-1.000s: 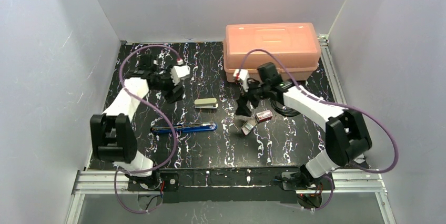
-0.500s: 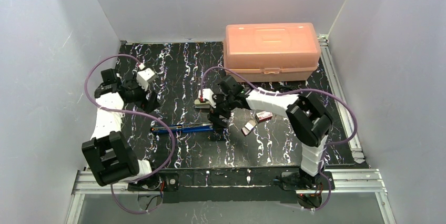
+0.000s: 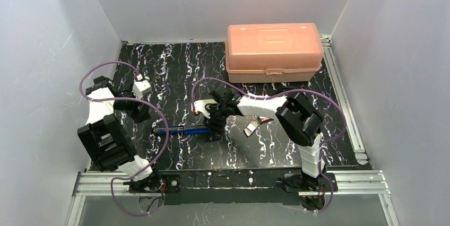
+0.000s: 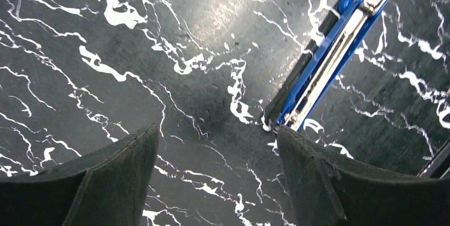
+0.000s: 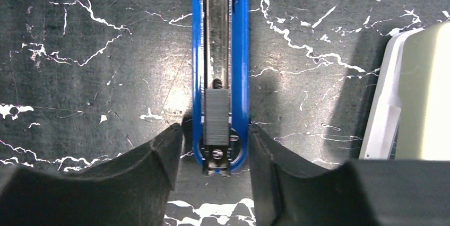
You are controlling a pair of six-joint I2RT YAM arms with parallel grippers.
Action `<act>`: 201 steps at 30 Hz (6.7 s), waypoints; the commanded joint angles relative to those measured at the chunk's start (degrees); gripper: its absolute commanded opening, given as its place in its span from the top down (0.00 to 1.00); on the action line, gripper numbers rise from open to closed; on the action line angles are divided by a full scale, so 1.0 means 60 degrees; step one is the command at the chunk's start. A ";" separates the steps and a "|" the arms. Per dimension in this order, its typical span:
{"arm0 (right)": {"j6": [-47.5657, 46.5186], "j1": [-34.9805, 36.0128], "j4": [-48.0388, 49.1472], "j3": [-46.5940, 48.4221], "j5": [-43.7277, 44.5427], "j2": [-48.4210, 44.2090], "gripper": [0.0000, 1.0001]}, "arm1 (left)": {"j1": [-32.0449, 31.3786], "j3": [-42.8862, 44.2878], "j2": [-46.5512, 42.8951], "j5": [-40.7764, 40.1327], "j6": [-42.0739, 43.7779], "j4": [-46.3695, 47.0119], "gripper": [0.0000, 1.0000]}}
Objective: Load the staples into the stapler
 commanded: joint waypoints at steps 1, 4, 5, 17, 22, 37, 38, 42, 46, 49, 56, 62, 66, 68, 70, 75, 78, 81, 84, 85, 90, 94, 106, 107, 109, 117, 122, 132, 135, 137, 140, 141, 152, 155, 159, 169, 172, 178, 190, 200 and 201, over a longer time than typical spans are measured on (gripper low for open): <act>-0.0185 0.0107 0.0007 0.0215 0.0202 -0.0096 0.50 | 0.0215 0.0490 0.0330 -0.0296 0.1901 -0.1536 0.21; -0.0181 0.0142 -0.0002 0.0095 0.0313 -0.0165 0.63 | 0.0224 0.0463 0.0451 -0.0607 0.2884 -0.2115 0.22; -0.0188 0.0145 -0.0039 0.0091 0.0346 -0.0181 0.68 | 0.0224 0.0456 0.0482 -0.0738 0.3263 -0.2358 0.22; -0.0196 0.0151 -0.0127 -0.0966 0.1089 -0.1278 0.99 | 0.0206 0.0134 0.0788 0.0043 0.5459 -0.3176 0.18; -0.0330 0.0134 0.0106 -0.1880 0.1350 -0.2015 0.99 | -0.0051 -0.0307 0.0914 0.0728 0.5450 -0.2628 0.19; -0.0108 0.0139 0.0357 -0.2247 0.1432 -0.2076 0.99 | -0.1846 -0.2275 0.0573 0.0132 0.5082 -0.0550 0.34; -0.0104 0.0131 0.0356 -0.2232 0.1420 -0.2042 0.99 | -0.1878 -0.2384 0.0537 0.0063 0.5070 -0.0370 0.35; -0.0047 0.0127 0.0358 -0.2194 0.1400 -0.1954 0.99 | -0.2046 -0.2824 0.0404 -0.0269 0.4978 0.0244 0.41; 0.0041 0.0122 0.0412 -0.2214 0.1348 -0.1985 0.99 | -0.2105 -0.3137 0.0294 -0.0506 0.4889 0.0780 0.55; 0.0127 0.0122 0.0585 -0.2322 0.1318 -0.2034 0.99 | -0.2112 -0.3173 0.0244 -0.0491 0.4571 0.1006 0.73; 0.0600 -0.0085 0.1359 -0.2769 0.1172 -0.2247 0.97 | -0.2208 -0.2996 -0.0570 0.0500 0.3643 0.0594 1.00; 0.0959 -0.0351 0.1998 -0.2978 0.0860 -0.2327 0.96 | -0.2719 -0.2456 -0.1475 0.1786 0.1831 -0.0003 1.00; 0.1118 -0.0436 0.2164 -0.3061 0.0806 -0.2291 0.96 | -0.3248 -0.2207 -0.1917 0.2402 0.0910 -0.0087 1.00; 0.1183 -0.0467 0.2267 -0.3111 0.0768 -0.2283 0.96 | -0.3557 -0.2076 -0.2017 0.2655 0.0452 -0.0084 1.00; 0.1215 -0.0517 0.2319 -0.3144 0.0700 -0.2262 0.96 | -0.3811 -0.1880 -0.2025 0.2858 0.0058 -0.0077 1.00; 0.1343 -0.0727 0.2502 -0.3211 0.0467 -0.2165 0.96 | -0.4492 -0.1324 -0.1762 0.3166 -0.0761 -0.0076 1.00; 0.1351 -0.0814 0.2642 -0.3287 0.0366 -0.2174 0.94 | -0.4985 -0.1174 -0.1624 0.3276 -0.1014 -0.0045 1.00; 0.1335 -0.0883 0.2703 -0.3352 0.0264 -0.2143 0.93 | -0.5384 -0.1094 -0.1518 0.3249 -0.1408 0.0137 1.00; 0.1324 -0.0915 0.2703 -0.3397 0.0163 -0.2103 0.92 | -0.5815 -0.1090 -0.1523 0.3123 -0.1687 0.0361 1.00; 0.1321 -0.0923 0.2931 -0.3416 0.0155 -0.2095 0.92 | -0.5956 -0.1111 -0.1526 0.3092 -0.1760 0.0425 1.00; 0.1291 -0.0923 0.3077 -0.3515 0.0169 -0.2120 0.92 | -0.6622 -0.1259 -0.1513 0.2653 -0.2137 0.0829 1.00; 0.1416 -0.0968 0.3220 -0.3585 0.0135 -0.2144 0.92 | -0.7092 -0.1331 -0.1414 0.2397 -0.2657 0.1313 1.00; 0.1904 -0.1241 0.4072 -0.4069 -0.0271 -0.2231 0.86 | -0.7860 -0.1718 -0.1049 0.1759 -0.3543 0.2492 1.00; 0.1955 -0.1250 0.4160 -0.4121 -0.0291 -0.2237 0.85 | -0.7918 -0.1719 -0.0973 0.1693 -0.3568 0.2545 1.00; 0.2120 -0.1324 0.4397 -0.4269 -0.0320 -0.2278 0.84 | -0.8009 -0.1734 -0.0801 0.1606 -0.3676 0.2684 1.00; 0.2798 -0.1674 0.5377 -0.4888 -0.0330 -0.2410 0.80 | -0.8209 -0.1972 -0.0504 0.1523 -0.3970 0.3263 1.00; 0.2807 -0.1665 0.5511 -0.4984 -0.0312 -0.2396 0.80 | -0.8279 -0.2013 -0.0414 0.1393 -0.3970 0.3412 0.93; 0.2746 -0.1668 0.5436 -0.4949 -0.0209 -0.2306 0.80 | -0.8273 -0.2243 -0.0521 0.1014 -0.3881 0.3600 0.56; 0.2724 -0.1674 0.5396 -0.4919 -0.0216 -0.2282 0.80 | -0.8280 -0.2247 -0.0545 0.0716 -0.3835 0.3602 0.52; 0.2701 -0.1672 0.5364 -0.4904 -0.0235 -0.2261 0.80 | -0.8274 -0.2247 -0.0545 0.0583 -0.3731 0.3566 0.50; 0.2598 -0.1676 0.5306 -0.4883 -0.0277 -0.2250 0.79 | -0.8250 -0.2296 -0.0524 0.0282 -0.3465 0.3576 0.48; 0.2560 -0.1676 0.5289 -0.4876 -0.0311 -0.2262 0.79 | -0.8240 -0.2315 -0.0486 0.0172 -0.3378 0.3632 0.47; 0.2037 -0.1676 0.5100 -0.4889 -0.0515 -0.2315 0.76 | -0.7919 -0.2067 0.0599 -0.0550 -0.1503 0.3953 0.32; 0.1941 -0.1674 0.5019 -0.4866 -0.0528 -0.2294 0.74 | -0.7934 -0.1826 0.0981 -0.0543 -0.1375 0.3977 0.30; 0.1836 -0.1676 0.4808 -0.4779 -0.0584 -0.2316 0.64 | -0.7921 -0.1481 0.1335 -0.0362 -0.1453 0.4005 0.32; 0.1774 -0.1690 0.3883 -0.4319 -0.0658 -0.2614 0.36 | -0.8005 -0.1222 0.1449 -0.0105 -0.1948 0.4045 0.40; 0.1710 -0.1725 0.3548 -0.4201 -0.0632 -0.2769 0.32 | -0.8104 -0.1418 0.1284 -0.0108 -0.1983 0.4188 0.39; 0.1454 -0.1918 0.2855 -0.3915 -0.0767 -0.3081 0.28 | -0.8275 -0.1486 0.1280 -0.0223 -0.1947 0.4240 0.39; 0.1425 -0.2232 0.2323 -0.4113 -0.0925 -0.3662 0.28 | -0.8667 -0.1388 0.1594 -0.0448 -0.1716 0.4127 0.57; 0.2377 -0.2805 0.2220 -0.3647 -0.0965 -0.3730 0.22 | -0.8799 -0.1513 0.1570 -0.0895 -0.1162 0.3819 0.95; 0.2500 -0.2970 0.2160 -0.3542 -0.0989 -0.3717 0.19 | -0.8799 -0.1525 0.1550 -0.0939 -0.1121 0.3826 1.00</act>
